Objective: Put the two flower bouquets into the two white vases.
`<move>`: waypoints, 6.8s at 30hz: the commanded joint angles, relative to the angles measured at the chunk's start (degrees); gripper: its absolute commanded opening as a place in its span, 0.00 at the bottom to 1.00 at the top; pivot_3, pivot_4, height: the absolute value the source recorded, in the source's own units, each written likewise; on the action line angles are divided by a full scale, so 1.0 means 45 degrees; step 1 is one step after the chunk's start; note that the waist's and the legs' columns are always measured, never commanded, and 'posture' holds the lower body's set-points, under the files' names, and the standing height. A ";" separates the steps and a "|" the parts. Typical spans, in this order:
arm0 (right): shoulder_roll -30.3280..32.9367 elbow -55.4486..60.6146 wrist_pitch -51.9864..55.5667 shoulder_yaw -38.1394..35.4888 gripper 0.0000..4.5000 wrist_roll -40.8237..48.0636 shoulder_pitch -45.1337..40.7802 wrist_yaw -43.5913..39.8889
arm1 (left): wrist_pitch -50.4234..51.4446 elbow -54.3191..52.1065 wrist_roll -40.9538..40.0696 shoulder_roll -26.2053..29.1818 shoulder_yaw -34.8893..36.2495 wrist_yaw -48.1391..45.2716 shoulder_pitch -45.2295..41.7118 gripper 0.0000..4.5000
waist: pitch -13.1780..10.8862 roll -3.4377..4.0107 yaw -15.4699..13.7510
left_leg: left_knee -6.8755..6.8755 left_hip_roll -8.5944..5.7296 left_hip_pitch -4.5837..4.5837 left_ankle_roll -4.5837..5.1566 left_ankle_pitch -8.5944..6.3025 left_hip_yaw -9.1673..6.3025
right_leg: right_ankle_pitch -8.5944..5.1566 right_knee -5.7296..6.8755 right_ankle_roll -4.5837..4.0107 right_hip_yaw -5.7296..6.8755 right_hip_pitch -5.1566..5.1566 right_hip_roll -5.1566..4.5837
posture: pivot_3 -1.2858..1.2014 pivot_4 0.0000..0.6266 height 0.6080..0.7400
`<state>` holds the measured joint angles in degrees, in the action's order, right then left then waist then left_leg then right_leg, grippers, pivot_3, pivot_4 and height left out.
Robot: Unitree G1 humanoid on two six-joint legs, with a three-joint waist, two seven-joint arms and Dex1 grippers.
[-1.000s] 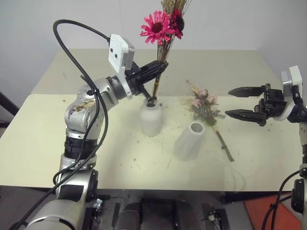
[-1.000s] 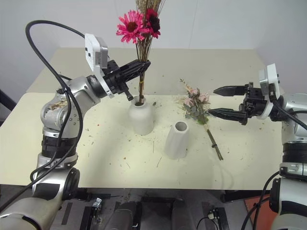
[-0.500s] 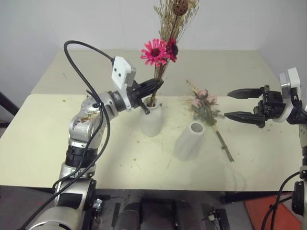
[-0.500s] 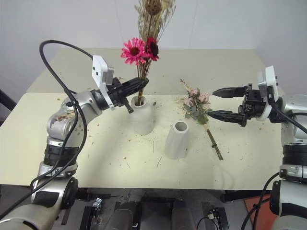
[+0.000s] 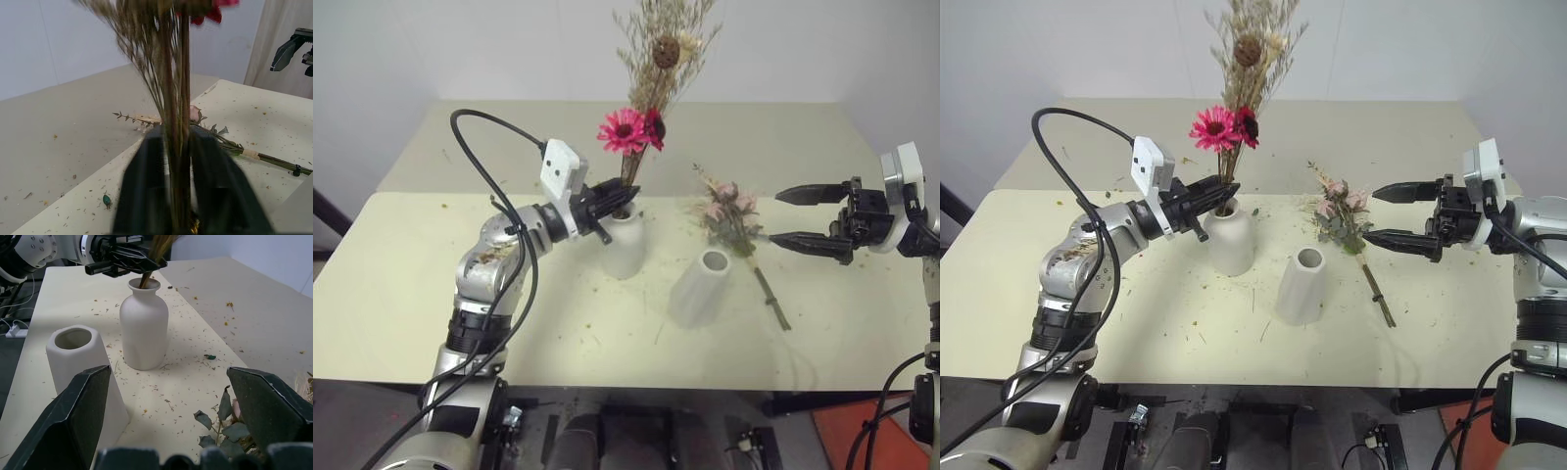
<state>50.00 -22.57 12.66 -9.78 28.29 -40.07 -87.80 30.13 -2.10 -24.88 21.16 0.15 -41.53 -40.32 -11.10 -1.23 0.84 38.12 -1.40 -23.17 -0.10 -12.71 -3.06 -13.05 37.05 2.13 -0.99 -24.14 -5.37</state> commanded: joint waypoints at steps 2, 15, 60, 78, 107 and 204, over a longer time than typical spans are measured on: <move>0.0225 0.0363 -0.0122 -0.0372 1.00 0.0195 -0.0097 -0.0030 | 0.0630 -0.1151 -0.0481 0.0434 0.0221 -0.0146 -0.0072 0.53 | 0.0000 0.0000 0.0011 | 0.0000 0.0001 0.0000 0.0000 0.0000 0.0000 | 0.0000 0.0001 0.0000 -0.0001 -0.0002 0.0002 | 0.52 0.24 1.00; 0.0336 -0.0102 -0.0048 0.0113 1.00 -0.0405 -0.0160 0.0052 | 0.4019 -0.4670 -0.3547 0.4917 0.1973 -0.2410 0.1679 0.99 | 0.0000 0.0001 0.0076 | 0.0000 0.0023 0.0011 0.0001 -0.0001 0.0000 | 0.0000 0.0004 -0.0001 -0.0002 0.0003 0.0021 | 0.52 0.24 1.00; -0.2481 -0.3721 1.0063 0.9090 0.16 -0.7785 -0.5972 0.4216 | 0.2926 -0.3770 -0.5726 0.8548 0.3210 -0.7333 0.2547 1.00 | 0.0002 0.0003 0.0372 | -0.0002 0.0047 -0.0002 0.0002 -0.0001 0.0011 | -0.0003 0.0019 -0.0032 0.0004 -0.0033 0.0046 | 0.52 0.24 1.00; -0.3224 -0.1154 0.7713 -0.0394 0.05 -0.4050 -0.3213 1.0231 | 0.2732 -0.3609 -0.6858 0.8202 0.3993 -0.7633 0.2968 1.00 | 0.0004 -0.0001 0.0357 | -0.0009 0.0048 -0.0005 0.0002 -0.0001 0.0012 | 0.0001 0.0016 -0.0037 0.0000 -0.0026 0.0044 | 0.52 0.24 1.00; -0.3749 0.6276 0.7783 -0.3223 0.05 0.5994 -0.0147 0.6401 | 0.2237 -0.2770 -0.6141 0.8278 0.3142 -0.8843 0.2350 1.00 | 0.0004 0.0000 0.0355 | -0.0015 0.0071 0.0017 0.0005 -0.0002 0.0016 | 0.0001 0.0016 -0.0037 -0.0005 -0.0013 0.0062 | 0.52 0.24 1.00; -0.3163 0.6558 0.3944 0.0006 0.75 0.3501 0.2864 0.4196 | 0.2420 -0.3048 -0.6145 0.8344 0.3115 -0.8620 0.2584 1.00 | 0.0004 -0.0001 0.0310 | -0.0015 0.0074 0.0022 0.0005 -0.0002 0.0015 | 0.0000 0.0014 -0.0036 -0.0003 -0.0009 0.0064 | 0.52 0.24 1.00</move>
<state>34.60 4.62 31.89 -7.82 43.51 -27.37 -67.90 41.31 -14.90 -51.82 57.89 12.61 -80.01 -28.38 -11.08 -1.23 2.24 38.05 -1.07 -23.07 -0.08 -12.72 -2.99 -13.05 37.11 1.97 -1.00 -24.18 -5.08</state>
